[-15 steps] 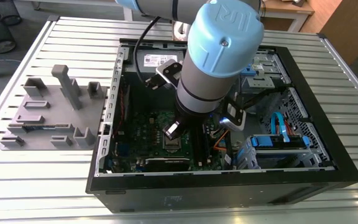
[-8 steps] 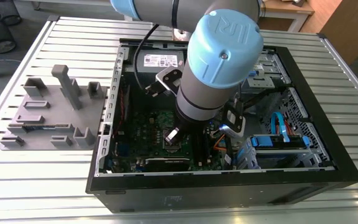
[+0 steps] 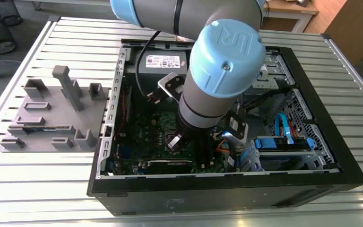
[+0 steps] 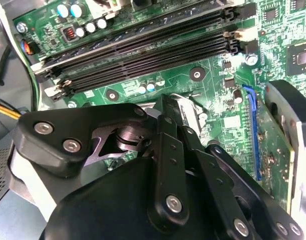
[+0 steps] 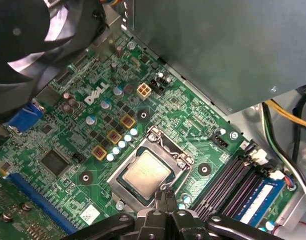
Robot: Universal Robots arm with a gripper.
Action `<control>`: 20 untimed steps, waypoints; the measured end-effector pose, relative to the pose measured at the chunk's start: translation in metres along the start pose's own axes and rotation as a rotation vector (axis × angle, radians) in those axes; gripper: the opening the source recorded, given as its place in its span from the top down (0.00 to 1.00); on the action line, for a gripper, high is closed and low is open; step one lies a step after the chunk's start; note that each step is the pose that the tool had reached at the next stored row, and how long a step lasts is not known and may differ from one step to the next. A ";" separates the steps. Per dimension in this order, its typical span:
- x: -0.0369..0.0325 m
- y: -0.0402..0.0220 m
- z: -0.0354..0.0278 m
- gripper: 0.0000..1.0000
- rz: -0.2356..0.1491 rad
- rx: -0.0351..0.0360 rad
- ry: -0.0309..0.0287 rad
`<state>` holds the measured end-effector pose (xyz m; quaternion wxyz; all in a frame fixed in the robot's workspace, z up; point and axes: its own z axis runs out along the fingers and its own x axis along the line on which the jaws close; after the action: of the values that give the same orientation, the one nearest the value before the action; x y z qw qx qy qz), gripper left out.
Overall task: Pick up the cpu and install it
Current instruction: 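Install the first cpu locking lever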
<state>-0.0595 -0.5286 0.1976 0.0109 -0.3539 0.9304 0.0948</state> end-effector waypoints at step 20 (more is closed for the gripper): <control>0.0004 -0.0052 0.0097 0.89 0.000 0.0001 0.0001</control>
<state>-0.0568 -0.5309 0.1872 0.0109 -0.3539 0.9304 0.0947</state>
